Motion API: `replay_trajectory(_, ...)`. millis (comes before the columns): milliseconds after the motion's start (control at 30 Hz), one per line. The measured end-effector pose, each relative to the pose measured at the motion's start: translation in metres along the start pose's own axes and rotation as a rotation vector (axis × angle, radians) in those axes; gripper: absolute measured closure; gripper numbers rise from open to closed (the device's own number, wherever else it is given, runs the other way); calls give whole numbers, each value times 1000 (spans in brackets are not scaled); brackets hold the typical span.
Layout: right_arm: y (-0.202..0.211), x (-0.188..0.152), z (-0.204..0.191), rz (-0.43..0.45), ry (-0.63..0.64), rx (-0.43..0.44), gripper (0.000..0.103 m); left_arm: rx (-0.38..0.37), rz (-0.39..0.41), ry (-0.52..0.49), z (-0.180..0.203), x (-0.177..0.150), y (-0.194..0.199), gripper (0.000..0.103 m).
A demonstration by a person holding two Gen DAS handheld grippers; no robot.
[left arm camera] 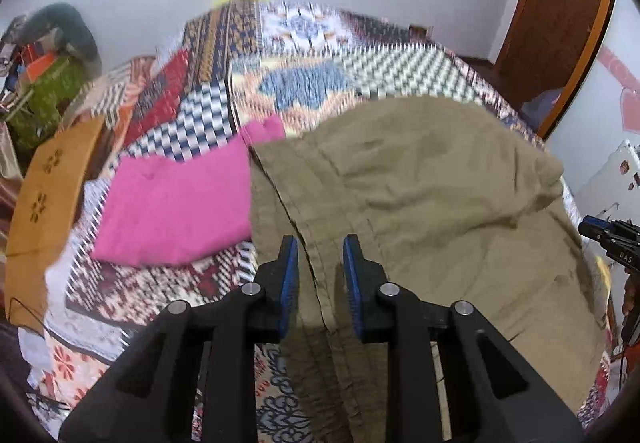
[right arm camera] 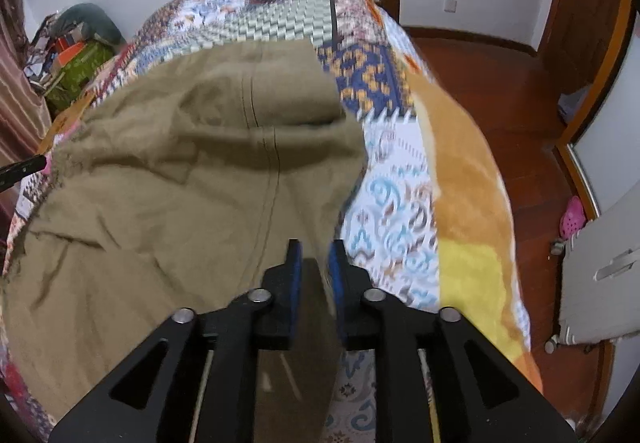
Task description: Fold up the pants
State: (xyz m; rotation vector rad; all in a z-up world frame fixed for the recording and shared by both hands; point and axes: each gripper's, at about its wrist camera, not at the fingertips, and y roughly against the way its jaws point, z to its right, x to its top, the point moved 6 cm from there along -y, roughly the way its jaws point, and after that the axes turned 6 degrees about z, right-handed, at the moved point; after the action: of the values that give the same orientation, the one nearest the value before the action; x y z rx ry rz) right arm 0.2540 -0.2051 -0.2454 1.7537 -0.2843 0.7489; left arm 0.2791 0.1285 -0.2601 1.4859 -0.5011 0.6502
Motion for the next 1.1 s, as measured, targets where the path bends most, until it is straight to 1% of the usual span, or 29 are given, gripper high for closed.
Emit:
replay_trajectory(33, 2, 7, -1, 20, 2, 2, 70, 6, 13, 0, -3, 7, 2, 74)
replay_trajectory(67, 4, 15, -2, 46, 5, 2, 65, 14, 22, 0, -4, 12, 2, 72)
replay_trajectory(133, 4, 32, -4, 86, 12, 7, 65, 34, 32, 1, -8, 21, -1, 64)
replay_trajectory(200, 1, 43, -6, 105, 13, 11, 65, 38, 29, 6, -11, 26, -6, 63)
replay_trajectory(300, -8, 58, -7, 129, 7, 20, 64, 35, -6, 7, -13, 28, -25, 63)
replay_trajectory(367, -18, 66, -6, 129, 8, 19, 61, 16, -34, 15, -12, 25, -36, 63)
replay_trajectory(433, -26, 71, -6, 134, 13, 11, 51, 0, -66, 28, -12, 21, -49, 63)
replay_trajectory(467, -31, 72, -6, 135, 14, 7, 50, 8, -87, 29, -12, 18, -57, 63)
replay_trajectory(533, -39, 74, -4, 126, 11, 13, 50, 21, -106, 34, -13, 14, -68, 63)
replay_trajectory(600, -48, 74, -1, 111, 2, 22, 50, 5, -107, 45, -13, 13, -75, 62)
replay_trajectory(767, -73, 68, 6, 33, -54, 74, 50, -27, -112, 64, -12, 19, -87, 61)
replay_trajectory(867, -80, 65, 6, 15, -73, 110, 50, -42, -118, 76, -12, 22, -91, 61)
replay_trajectory(933, -80, 64, 5, 19, -65, 113, 53, -45, -112, 79, -13, 23, -92, 61)
replay_trajectory(1000, -78, 63, 4, 28, -44, 106, 62, -43, -106, 79, -13, 24, -93, 62)
replay_trajectory(1067, -76, 64, 4, 31, -27, 99, 81, -20, -89, 66, -13, 26, -91, 70)
replay_trajectory(1100, -75, 65, 6, 31, -19, 88, 84, -1, -82, 54, -13, 27, -91, 79)
